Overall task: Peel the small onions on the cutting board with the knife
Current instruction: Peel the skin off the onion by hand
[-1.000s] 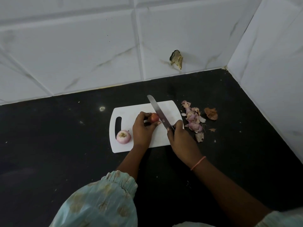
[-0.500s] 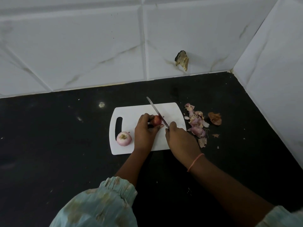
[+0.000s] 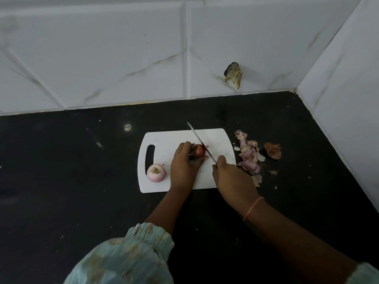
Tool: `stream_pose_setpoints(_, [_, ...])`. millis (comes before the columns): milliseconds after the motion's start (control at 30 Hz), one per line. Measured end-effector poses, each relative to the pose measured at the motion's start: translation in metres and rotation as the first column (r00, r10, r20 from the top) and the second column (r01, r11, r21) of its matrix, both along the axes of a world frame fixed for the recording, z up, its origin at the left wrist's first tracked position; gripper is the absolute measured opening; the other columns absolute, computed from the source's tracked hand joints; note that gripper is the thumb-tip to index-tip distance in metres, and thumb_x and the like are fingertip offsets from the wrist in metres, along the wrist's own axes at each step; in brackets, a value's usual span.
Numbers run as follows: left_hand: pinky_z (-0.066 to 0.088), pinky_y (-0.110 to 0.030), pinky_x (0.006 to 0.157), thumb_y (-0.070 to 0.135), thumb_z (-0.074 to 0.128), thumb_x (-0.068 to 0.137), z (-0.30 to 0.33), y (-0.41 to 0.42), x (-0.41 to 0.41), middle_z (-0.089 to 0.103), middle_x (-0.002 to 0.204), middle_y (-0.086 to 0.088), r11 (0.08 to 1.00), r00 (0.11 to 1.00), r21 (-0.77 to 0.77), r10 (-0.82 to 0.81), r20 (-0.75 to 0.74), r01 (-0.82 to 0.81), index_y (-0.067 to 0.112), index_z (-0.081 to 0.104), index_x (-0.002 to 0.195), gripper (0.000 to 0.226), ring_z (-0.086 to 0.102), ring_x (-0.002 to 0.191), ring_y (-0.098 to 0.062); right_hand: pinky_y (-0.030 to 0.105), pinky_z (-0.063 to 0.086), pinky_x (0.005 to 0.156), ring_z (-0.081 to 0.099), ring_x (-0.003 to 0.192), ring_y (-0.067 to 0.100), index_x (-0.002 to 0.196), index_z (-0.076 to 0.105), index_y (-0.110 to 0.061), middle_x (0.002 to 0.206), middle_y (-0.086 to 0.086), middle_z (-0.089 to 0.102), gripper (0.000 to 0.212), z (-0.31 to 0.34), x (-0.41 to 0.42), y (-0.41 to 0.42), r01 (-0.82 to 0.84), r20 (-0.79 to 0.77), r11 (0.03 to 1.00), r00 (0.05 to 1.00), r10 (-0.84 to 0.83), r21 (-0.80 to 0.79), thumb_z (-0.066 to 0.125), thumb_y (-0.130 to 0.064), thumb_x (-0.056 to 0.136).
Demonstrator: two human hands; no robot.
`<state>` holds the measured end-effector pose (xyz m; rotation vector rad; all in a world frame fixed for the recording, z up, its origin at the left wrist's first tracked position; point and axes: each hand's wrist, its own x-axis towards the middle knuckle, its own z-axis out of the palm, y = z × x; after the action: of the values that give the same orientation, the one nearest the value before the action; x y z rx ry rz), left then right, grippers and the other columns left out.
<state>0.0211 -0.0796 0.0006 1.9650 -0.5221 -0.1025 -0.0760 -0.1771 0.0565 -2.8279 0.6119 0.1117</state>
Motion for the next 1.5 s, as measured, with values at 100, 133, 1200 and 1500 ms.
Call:
stream_pose_setpoints(100, [0.055,-0.036,0.079,0.016,0.079,0.081,0.002,-0.001,-0.001,0.060,0.103,0.005,1.000,1.000,0.012,0.011,-0.004,-0.010,0.025,0.054,0.094,0.030,0.060,0.093,-0.015,0.033,0.034,0.053,0.066,0.076,0.028,0.110,0.040,-0.013,0.086,0.008,0.066,0.022,0.003,0.015,-0.002,0.012,0.013,0.999,1.000,-0.013,0.039,0.029,-0.030,0.105])
stream_pose_setpoints(133, [0.055,-0.036,0.079,0.016,0.079,0.081,0.002,-0.001,-0.001,0.060,0.104,0.005,1.000,1.000,0.022,0.003,0.002,-0.003,0.025,0.054,0.095,0.030,0.060,0.094,-0.015,0.033,0.034,0.053,0.066,0.076,0.028,0.110,0.040,-0.013,0.087,0.008,0.067,0.021,0.002,0.013,-0.003,0.011,0.008,1.000,1.000,-0.011,0.029,0.029,-0.030,0.105])
stream_pose_setpoints(1200, [0.054,-0.018,0.087,0.014,0.080,0.080,-0.002,0.004,-0.003,0.052,0.125,0.004,0.989,0.998,-0.141,0.042,-0.038,-0.046,0.022,0.055,0.125,0.052,0.060,0.109,-0.009,0.038,0.052,0.062,0.062,0.069,0.021,0.111,0.052,-0.008,0.073,0.000,0.060,0.036,-0.023,-0.011,-0.026,0.269,0.169,0.962,0.947,-0.274,0.057,0.034,-0.038,0.103])
stream_pose_setpoints(1500, [0.045,-0.009,0.094,0.017,0.080,0.080,-0.005,0.005,0.001,0.052,0.122,0.004,0.999,0.997,-0.034,0.002,0.081,0.000,0.016,0.065,0.126,0.048,0.053,0.110,-0.004,0.043,0.053,0.063,0.059,0.066,0.018,0.103,0.052,-0.015,0.071,-0.004,0.054,0.030,-0.001,-0.015,-0.022,0.209,0.298,0.976,0.929,-0.218,0.063,0.037,-0.041,0.101])
